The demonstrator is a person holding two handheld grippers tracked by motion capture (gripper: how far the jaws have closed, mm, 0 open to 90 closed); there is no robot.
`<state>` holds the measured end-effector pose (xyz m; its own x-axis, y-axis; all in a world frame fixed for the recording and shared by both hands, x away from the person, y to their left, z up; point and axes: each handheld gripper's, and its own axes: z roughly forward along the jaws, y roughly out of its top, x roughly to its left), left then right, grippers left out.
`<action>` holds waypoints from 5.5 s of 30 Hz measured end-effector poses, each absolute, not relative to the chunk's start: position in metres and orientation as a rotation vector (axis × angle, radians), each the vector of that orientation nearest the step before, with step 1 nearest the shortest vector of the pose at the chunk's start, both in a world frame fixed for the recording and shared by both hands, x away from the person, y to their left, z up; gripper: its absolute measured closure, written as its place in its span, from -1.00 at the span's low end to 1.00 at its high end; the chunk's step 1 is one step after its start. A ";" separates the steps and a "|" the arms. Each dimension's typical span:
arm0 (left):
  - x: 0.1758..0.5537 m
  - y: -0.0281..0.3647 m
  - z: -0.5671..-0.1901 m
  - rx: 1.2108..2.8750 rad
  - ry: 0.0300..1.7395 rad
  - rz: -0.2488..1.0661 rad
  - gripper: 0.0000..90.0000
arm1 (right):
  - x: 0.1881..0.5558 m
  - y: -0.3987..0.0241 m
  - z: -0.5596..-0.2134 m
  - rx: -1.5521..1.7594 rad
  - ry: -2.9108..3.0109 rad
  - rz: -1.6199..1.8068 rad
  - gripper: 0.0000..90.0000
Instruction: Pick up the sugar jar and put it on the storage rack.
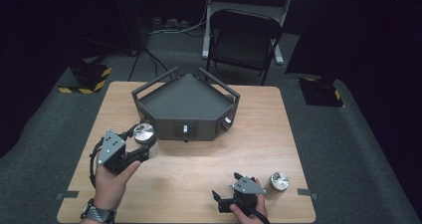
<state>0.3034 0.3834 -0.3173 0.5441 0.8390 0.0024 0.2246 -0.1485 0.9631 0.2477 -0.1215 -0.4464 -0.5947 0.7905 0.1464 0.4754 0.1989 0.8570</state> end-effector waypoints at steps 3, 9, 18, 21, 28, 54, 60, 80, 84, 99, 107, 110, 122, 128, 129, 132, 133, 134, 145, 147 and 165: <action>0.310 0.379 -0.312 1.670 0.900 0.680 -0.22 | 0.248 -0.122 -0.447 1.194 2.151 1.356 -0.98; 0.319 0.372 -0.306 1.657 0.892 0.663 -0.22 | 0.248 -0.123 -0.446 1.198 2.156 1.359 -0.98; 0.330 0.360 -0.293 1.650 0.862 0.676 -0.22 | 0.249 -0.123 -0.447 1.193 2.157 1.358 -0.98; 0.334 0.356 -0.290 1.647 0.857 0.680 -0.22 | 0.248 -0.122 -0.447 1.197 2.154 1.358 -0.98; 0.354 0.347 -0.280 1.614 0.853 0.684 -0.22 | 0.249 -0.122 -0.446 1.202 2.154 1.352 -0.98; 0.423 0.316 -0.288 1.626 0.918 0.752 -0.22 | 0.249 -0.125 -0.448 1.200 2.152 1.376 -0.98; 0.439 0.311 -0.294 1.631 0.942 0.759 -0.22 | 0.249 -0.127 -0.448 1.203 2.152 1.387 -0.98; 0.473 0.293 -0.327 1.664 1.042 0.779 -0.22 | 0.251 -0.131 -0.450 1.202 2.156 1.415 -0.98; 0.475 0.293 -0.330 1.661 1.046 0.775 -0.22 | 0.252 -0.131 -0.450 1.203 2.159 1.417 -0.98; 0.479 0.292 -0.332 1.691 1.034 0.772 -0.23 | 0.253 -0.130 -0.450 1.208 2.167 1.423 -0.98; 0.479 0.291 -0.330 1.709 1.028 0.776 -0.23 | 0.254 -0.128 -0.449 1.212 2.166 1.408 -0.98; 0.480 0.291 -0.329 1.722 1.027 0.773 -0.24 | 0.254 -0.127 -0.448 1.216 2.167 1.396 -0.98; 0.479 0.288 -0.325 1.736 1.038 0.782 -0.29 | 0.253 -0.121 -0.444 1.244 2.152 1.315 -0.98; 0.477 0.288 -0.324 1.727 1.037 0.779 -0.57 | 0.253 -0.121 -0.443 1.233 2.156 1.310 -0.98; 0.476 0.287 -0.323 1.729 1.038 0.783 -0.64 | 0.253 -0.121 -0.444 1.235 2.156 1.312 -0.98; 0.474 0.286 -0.322 1.721 1.047 0.785 -0.85 | 0.253 -0.120 -0.443 1.232 2.157 1.309 -0.98; 0.473 0.286 -0.321 1.716 1.051 0.784 -0.87 | 0.253 -0.120 -0.443 1.231 2.158 1.307 -0.98; 0.472 0.287 -0.321 1.711 1.051 0.781 -0.91 | 0.252 -0.120 -0.443 1.228 2.158 1.306 -0.98; 0.462 0.301 -0.320 1.652 1.098 0.746 -0.99 | 0.252 -0.118 -0.443 1.223 2.164 1.300 -0.98; 0.460 0.304 -0.319 1.643 1.093 0.738 -0.99 | 0.252 -0.118 -0.443 1.222 2.166 1.302 -0.97; 0.442 0.320 -0.310 1.689 1.029 0.702 -0.99 | 0.253 -0.119 -0.443 1.213 2.180 1.309 -0.97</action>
<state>0.4421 0.3199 -0.3104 0.4705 0.8822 -0.0190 0.3041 -0.1420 0.9420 0.2535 -0.1195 -0.4425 -0.5870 0.7969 0.1430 0.5005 0.2184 0.8377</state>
